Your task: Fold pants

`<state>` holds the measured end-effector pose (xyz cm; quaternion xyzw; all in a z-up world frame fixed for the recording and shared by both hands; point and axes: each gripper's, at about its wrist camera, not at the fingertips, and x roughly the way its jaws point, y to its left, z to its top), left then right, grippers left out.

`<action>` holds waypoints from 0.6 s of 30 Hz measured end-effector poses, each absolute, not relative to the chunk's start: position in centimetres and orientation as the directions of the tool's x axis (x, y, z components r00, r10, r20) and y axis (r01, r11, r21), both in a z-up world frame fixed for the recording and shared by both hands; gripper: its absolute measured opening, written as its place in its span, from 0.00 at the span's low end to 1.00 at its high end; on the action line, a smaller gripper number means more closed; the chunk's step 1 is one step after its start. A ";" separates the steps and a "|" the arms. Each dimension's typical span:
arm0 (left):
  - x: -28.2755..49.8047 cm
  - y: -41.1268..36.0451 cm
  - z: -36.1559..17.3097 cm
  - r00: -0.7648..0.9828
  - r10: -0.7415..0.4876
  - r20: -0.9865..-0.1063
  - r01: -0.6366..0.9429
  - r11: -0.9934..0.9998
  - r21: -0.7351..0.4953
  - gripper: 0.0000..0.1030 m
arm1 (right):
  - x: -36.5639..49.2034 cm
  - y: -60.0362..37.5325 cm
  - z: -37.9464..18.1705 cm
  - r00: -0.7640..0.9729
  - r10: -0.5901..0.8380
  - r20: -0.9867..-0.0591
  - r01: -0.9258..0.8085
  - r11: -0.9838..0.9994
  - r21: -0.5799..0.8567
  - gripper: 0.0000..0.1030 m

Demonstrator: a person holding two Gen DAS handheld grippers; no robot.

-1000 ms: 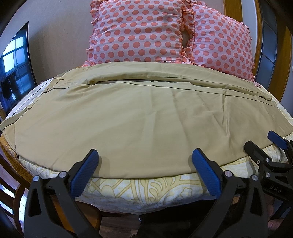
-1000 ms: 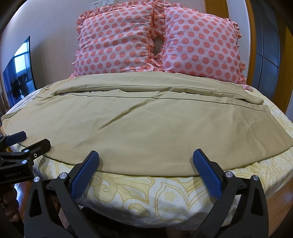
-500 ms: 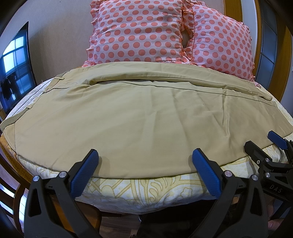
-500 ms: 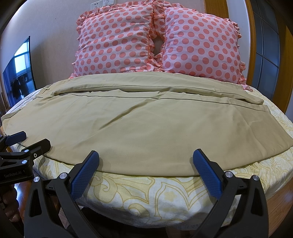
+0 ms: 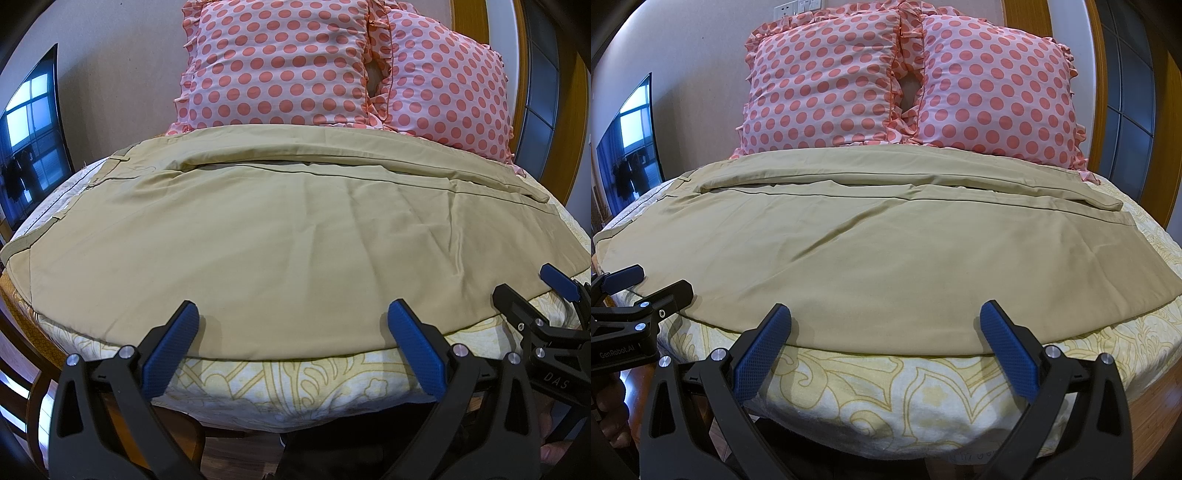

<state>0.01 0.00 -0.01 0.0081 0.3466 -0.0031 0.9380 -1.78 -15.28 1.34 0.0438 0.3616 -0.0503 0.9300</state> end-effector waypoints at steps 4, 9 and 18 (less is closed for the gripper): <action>0.0 0.0 0.0 0.760 0.000 -0.650 0.011 1.000 0.013 0.98 | -1.8 -15.3 1.3 0.734 -0.062 -0.677 0.125 0.991 0.045 0.99; 0.0 0.0 0.0 0.760 0.000 -0.650 0.012 1.000 0.013 0.98 | -1.8 -15.3 1.3 0.734 -0.062 -0.676 0.125 0.991 0.045 0.99; 0.0 0.0 0.0 0.762 -0.001 -0.647 0.013 1.000 0.014 0.98 | -1.8 -15.1 0.9 0.743 -0.057 -0.667 0.115 0.992 0.044 0.99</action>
